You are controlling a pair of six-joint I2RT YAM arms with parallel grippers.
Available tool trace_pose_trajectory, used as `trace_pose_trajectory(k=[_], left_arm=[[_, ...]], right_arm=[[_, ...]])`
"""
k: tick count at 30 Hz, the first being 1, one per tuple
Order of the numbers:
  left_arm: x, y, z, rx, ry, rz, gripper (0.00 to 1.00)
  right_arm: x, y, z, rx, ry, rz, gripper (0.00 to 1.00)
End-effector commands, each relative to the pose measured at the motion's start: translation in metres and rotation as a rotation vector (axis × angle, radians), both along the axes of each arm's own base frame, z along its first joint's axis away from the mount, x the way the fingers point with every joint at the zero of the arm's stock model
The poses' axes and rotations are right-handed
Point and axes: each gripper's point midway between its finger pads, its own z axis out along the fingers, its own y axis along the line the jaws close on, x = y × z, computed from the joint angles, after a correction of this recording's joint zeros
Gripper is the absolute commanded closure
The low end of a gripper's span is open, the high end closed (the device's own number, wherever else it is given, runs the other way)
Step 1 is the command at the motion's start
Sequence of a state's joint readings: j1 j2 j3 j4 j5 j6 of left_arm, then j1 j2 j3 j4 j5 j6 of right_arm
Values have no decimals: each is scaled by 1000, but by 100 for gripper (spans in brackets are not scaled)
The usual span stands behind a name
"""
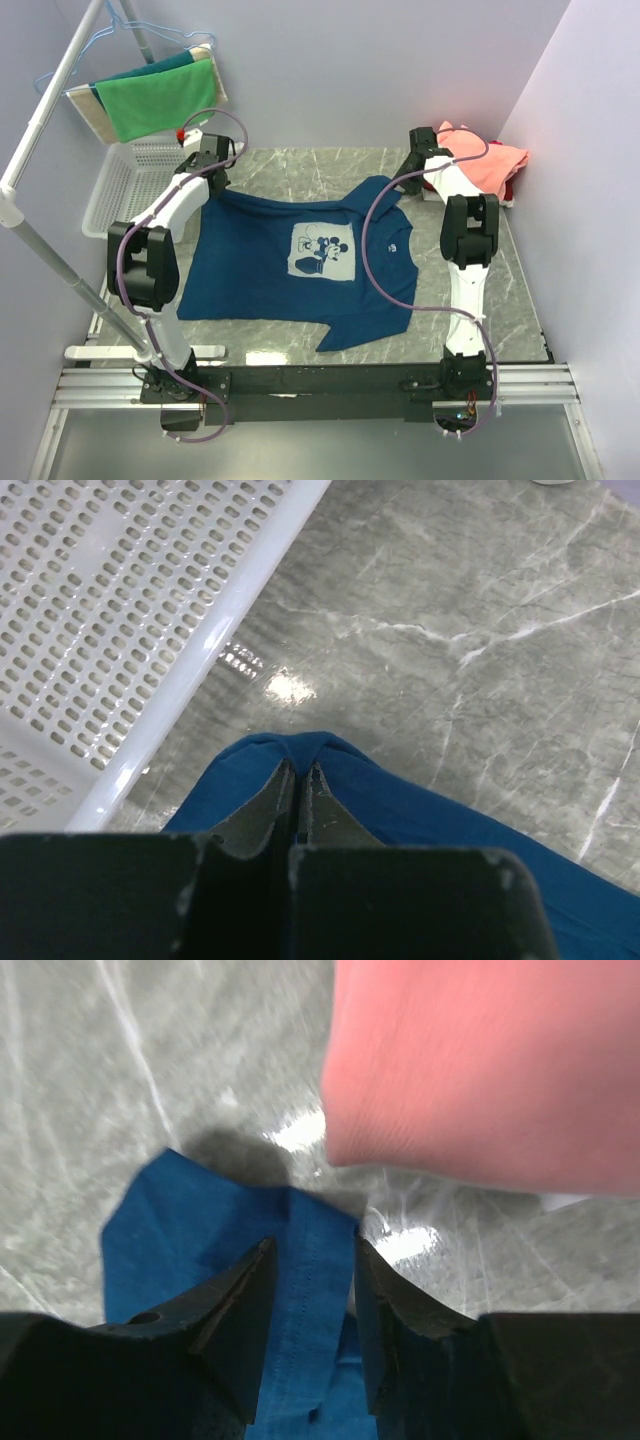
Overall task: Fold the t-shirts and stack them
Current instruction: Flatten the tshirt out
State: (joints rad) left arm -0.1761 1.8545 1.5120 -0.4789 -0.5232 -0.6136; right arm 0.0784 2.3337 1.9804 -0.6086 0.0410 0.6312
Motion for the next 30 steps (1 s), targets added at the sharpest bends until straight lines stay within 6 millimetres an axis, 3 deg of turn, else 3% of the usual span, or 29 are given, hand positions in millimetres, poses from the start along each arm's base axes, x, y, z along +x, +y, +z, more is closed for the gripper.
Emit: trace_pose_trajectory(k=[1,13,17,19,20,23,24,26,27,29,30], left_arm=[[12,-3,17,-17,-44,-10,99],[13,-4,22,-26,-55,-20,99],[12,-3,23,-23,-53,-18,99],[11,-2,24,-24,-55,-16,99],[11,-2,24,-24,-55,-16,99],[9,-1,26,-19,-56,-15,99],[9,0,28,-16,-58,-11,99],[7,2,31,-8,-56,-6,99],[7,3,35,-8,-65,-6,99],[6,5,44,-5,-77,-3,99],[6,6,50,-7,-88,-2,99]], right_arm=[[2,6,0,12,22,16,57],[-4,-2,-26,-46,132,15,54],[-4,-2,-29,-50,162,23,66],[-5,0,-28,-45,162,31,82],[-6,-1,-31,-43,165,29,100],[-9,-1,-24,-41,145,29,100],[-8,0,-11,-40,119,28,100],[-11,-3,-4,-49,100,22,100],[-11,-4,18,-52,56,22,100],[-17,-8,32,-66,23,16,100],[-18,-9,66,-73,-44,15,100]])
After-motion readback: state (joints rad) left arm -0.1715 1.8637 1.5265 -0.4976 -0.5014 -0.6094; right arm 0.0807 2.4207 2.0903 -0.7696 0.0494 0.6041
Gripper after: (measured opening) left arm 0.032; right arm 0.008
